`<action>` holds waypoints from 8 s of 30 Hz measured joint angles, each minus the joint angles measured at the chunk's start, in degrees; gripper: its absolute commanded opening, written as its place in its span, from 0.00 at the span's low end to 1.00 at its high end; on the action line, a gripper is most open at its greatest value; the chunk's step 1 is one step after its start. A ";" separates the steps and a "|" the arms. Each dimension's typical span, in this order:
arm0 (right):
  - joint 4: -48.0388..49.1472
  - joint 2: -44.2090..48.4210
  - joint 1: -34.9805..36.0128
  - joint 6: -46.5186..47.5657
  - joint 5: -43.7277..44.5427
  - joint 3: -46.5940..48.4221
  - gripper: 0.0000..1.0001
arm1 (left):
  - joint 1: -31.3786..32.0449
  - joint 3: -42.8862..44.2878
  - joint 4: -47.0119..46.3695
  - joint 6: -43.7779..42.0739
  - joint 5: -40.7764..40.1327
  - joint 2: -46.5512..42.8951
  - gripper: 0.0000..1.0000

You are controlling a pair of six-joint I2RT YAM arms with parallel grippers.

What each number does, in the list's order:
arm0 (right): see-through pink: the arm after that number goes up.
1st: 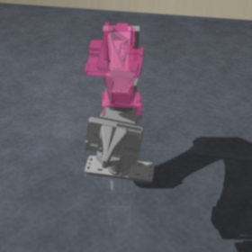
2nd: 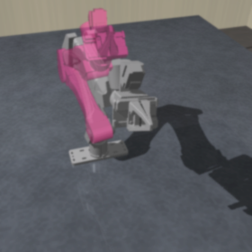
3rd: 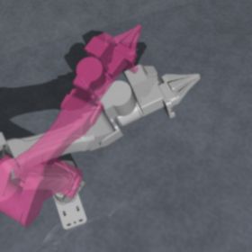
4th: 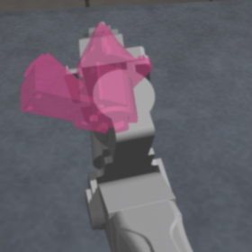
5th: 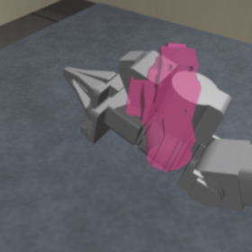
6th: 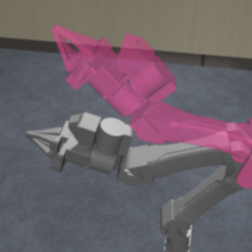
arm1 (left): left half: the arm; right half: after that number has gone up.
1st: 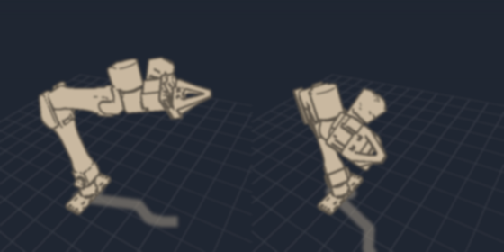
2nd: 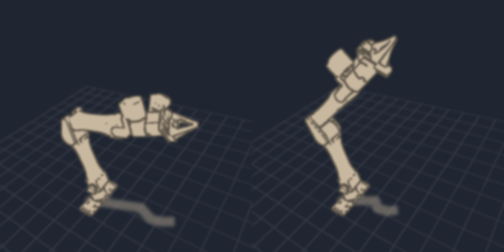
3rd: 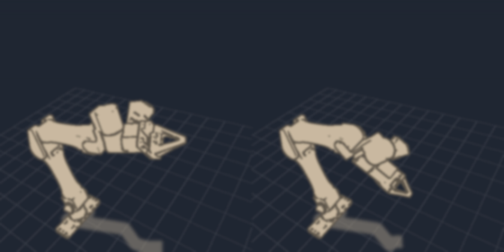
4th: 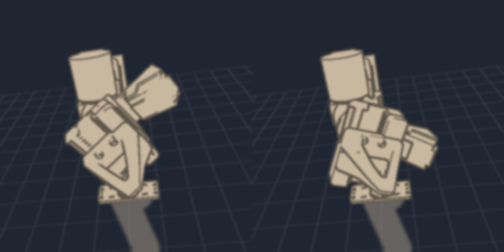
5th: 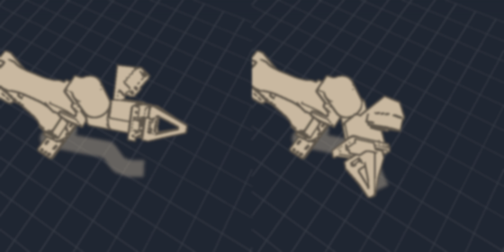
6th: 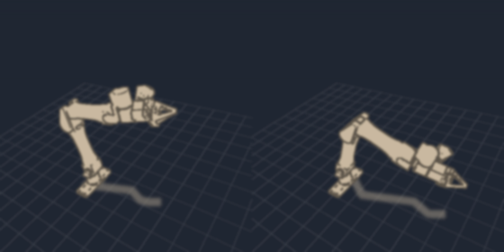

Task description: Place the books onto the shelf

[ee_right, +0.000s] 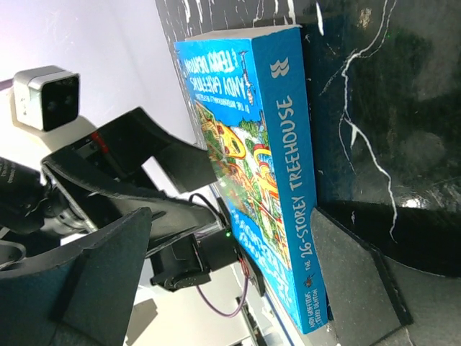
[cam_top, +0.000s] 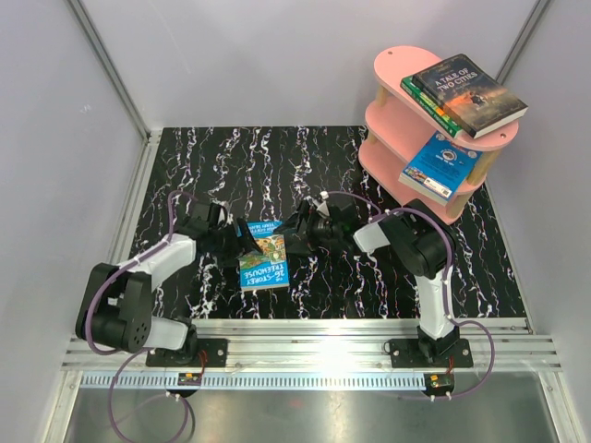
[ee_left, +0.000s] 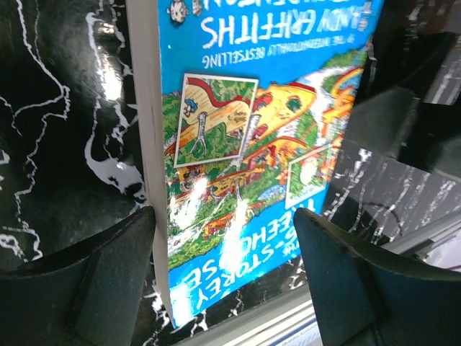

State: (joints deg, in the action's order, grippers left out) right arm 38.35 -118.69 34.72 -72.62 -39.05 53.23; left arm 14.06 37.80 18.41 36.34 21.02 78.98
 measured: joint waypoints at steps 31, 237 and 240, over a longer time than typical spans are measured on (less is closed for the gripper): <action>18.71 0.79 0.22 -4.31 2.34 -10.71 0.99 | 2.99 -2.97 -7.93 5.11 8.04 0.13 0.00; -98.97 97.90 -55.67 17.90 2.23 18.21 1.00 | 26.16 7.45 26.29 -8.94 -60.28 -65.53 0.99; -98.99 97.92 -53.99 17.90 2.34 18.49 1.00 | 26.16 7.41 27.04 -9.33 -61.51 -65.37 0.99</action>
State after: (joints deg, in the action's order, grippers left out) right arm -60.64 -20.78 -19.27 -54.72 -36.71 71.72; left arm 40.23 45.21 45.45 27.00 -40.49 13.61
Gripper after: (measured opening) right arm 0.994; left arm 0.987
